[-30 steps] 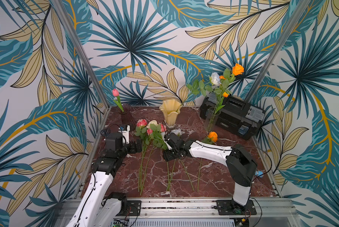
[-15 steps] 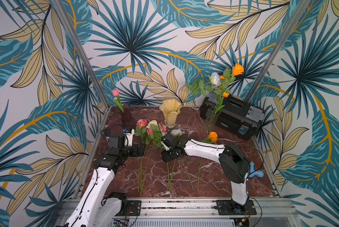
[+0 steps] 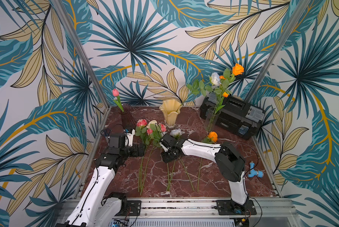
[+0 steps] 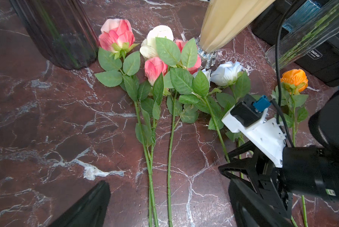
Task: Arrange the flowers in different vases according to their variety
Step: Pick up the flower at the center of the board.
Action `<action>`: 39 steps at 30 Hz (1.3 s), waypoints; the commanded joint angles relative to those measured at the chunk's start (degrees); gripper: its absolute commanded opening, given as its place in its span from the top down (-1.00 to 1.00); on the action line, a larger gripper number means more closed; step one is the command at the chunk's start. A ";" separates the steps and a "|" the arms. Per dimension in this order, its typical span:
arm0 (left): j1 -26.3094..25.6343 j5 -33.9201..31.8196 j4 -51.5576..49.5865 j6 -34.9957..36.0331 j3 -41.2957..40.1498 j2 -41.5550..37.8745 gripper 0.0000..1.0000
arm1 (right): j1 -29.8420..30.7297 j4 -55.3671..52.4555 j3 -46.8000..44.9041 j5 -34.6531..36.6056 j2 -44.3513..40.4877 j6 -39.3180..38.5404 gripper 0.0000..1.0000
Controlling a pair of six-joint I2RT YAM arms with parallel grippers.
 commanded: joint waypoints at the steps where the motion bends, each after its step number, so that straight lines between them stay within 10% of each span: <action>1: -0.26 -0.04 -0.69 0.88 1.65 -0.18 -0.98 | 0.32 -1.37 0.35 0.60 0.50 -0.52 0.52; 10: -0.19 -0.16 -0.97 0.91 1.82 -0.28 -0.98 | 0.42 -2.07 1.04 1.57 1.14 -0.02 1.00; 39: -0.21 1.14 -0.11 0.69 1.56 -1.52 -0.99 | -0.91 4.18 4.12 22.12 -27.37 -8.77 1.00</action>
